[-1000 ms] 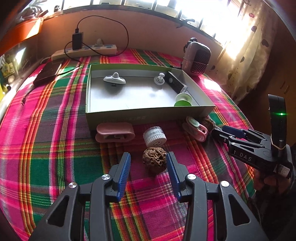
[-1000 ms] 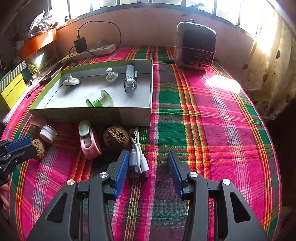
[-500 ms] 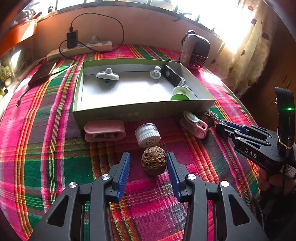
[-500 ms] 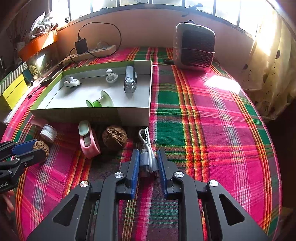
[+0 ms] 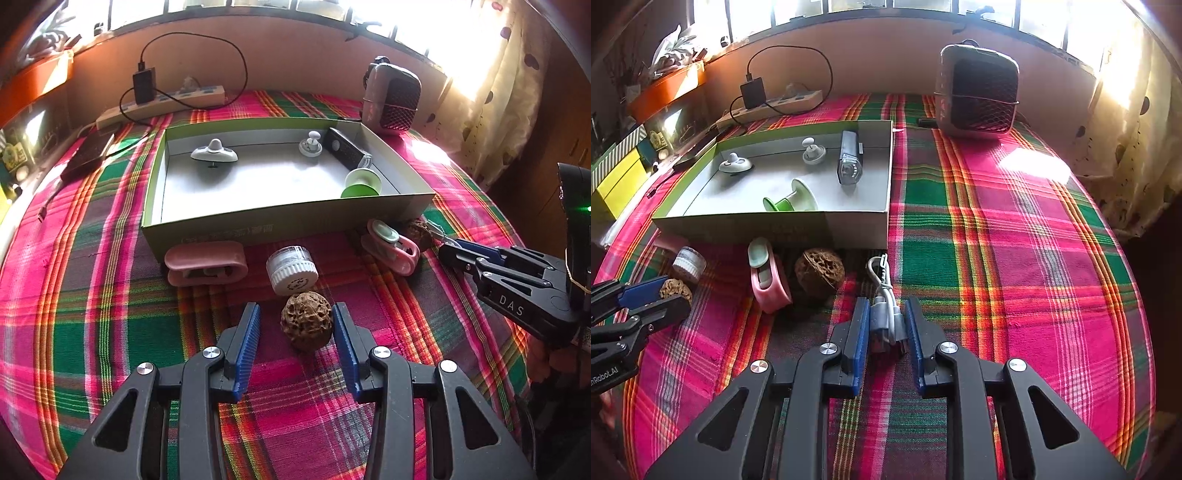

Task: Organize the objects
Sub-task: 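Grasp the brown walnut ball with the left tool while the right tool grasps the white USB cable, then carry the walnut with the left tool while the right tool carries the cable over the box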

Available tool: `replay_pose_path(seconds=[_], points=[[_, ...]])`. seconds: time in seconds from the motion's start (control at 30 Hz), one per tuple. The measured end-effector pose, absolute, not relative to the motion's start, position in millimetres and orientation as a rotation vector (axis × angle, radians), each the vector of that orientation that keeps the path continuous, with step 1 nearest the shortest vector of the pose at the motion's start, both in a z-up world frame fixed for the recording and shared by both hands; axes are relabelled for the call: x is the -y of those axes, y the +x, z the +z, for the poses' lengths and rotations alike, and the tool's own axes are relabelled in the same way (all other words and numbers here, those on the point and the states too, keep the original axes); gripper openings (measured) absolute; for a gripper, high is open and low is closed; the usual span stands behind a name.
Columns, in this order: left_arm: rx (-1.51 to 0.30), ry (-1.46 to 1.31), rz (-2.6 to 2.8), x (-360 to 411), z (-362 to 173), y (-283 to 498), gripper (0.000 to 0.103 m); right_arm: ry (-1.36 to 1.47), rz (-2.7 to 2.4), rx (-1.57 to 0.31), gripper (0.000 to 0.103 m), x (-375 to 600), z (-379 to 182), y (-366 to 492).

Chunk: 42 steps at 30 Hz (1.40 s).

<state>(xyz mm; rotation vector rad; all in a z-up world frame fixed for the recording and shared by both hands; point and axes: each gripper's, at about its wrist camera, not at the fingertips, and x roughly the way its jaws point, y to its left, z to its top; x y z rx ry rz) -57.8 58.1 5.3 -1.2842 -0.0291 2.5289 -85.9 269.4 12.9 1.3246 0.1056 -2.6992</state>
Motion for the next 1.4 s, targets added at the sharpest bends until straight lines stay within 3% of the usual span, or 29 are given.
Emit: replay_pose_path(seconds=[0.23, 1.4], points=[[0.02, -1.291, 2.55, -55.8, 4.4, -58.1, 0.026, 1.324, -2.698, -0.102, 0.021, -269.4, 12.9, -85.2], [-0.003, -1.259, 2.561, -57.4, 10.3, -53.9, 0.026, 1.324, -2.706, -0.092, 0.021, -273.2, 13.9, -84.8]])
